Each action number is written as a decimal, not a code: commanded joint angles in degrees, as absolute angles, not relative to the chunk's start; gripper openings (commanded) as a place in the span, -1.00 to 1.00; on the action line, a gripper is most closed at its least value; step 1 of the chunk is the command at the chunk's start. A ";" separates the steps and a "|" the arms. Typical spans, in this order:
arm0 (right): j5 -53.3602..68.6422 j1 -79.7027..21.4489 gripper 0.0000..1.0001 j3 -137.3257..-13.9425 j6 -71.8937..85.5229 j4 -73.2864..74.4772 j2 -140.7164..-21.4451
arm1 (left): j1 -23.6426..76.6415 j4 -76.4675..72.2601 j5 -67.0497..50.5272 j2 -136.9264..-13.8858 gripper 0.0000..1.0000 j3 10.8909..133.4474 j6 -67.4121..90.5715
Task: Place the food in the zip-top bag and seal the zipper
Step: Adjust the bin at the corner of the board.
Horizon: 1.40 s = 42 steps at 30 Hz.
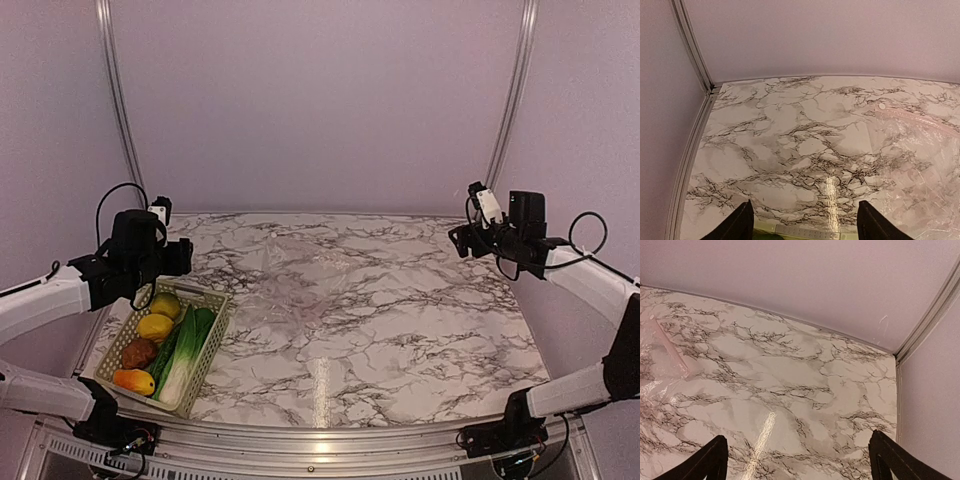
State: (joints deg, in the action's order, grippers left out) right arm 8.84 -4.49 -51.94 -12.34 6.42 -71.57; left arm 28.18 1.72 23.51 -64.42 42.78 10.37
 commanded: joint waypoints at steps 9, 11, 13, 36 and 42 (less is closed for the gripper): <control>18.26 -2.46 0.97 -43.04 -19.31 1.05 -66.62 | 29.29 14.60 12.88 -64.29 0.54 49.19 14.39; 20.47 -2.46 0.97 -42.96 -20.85 2.50 -66.74 | 31.06 17.21 11.62 -64.49 0.51 50.37 15.26; 22.03 -2.38 0.97 -43.02 -21.75 2.93 -66.65 | 33.07 19.95 11.02 -65.18 0.47 51.28 16.04; 21.86 -5.04 0.92 -43.95 -26.86 4.97 -68.09 | 50.77 47.82 9.44 -73.19 -0.13 51.39 31.88; 20.82 -5.96 0.91 -44.04 -27.81 5.18 -68.46 | 52.47 49.87 8.13 -74.66 -0.26 50.64 32.86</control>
State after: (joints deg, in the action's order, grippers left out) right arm 21.91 -5.02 -42.92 -26.65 3.99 -67.75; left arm 51.35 45.87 9.54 -73.45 51.75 31.27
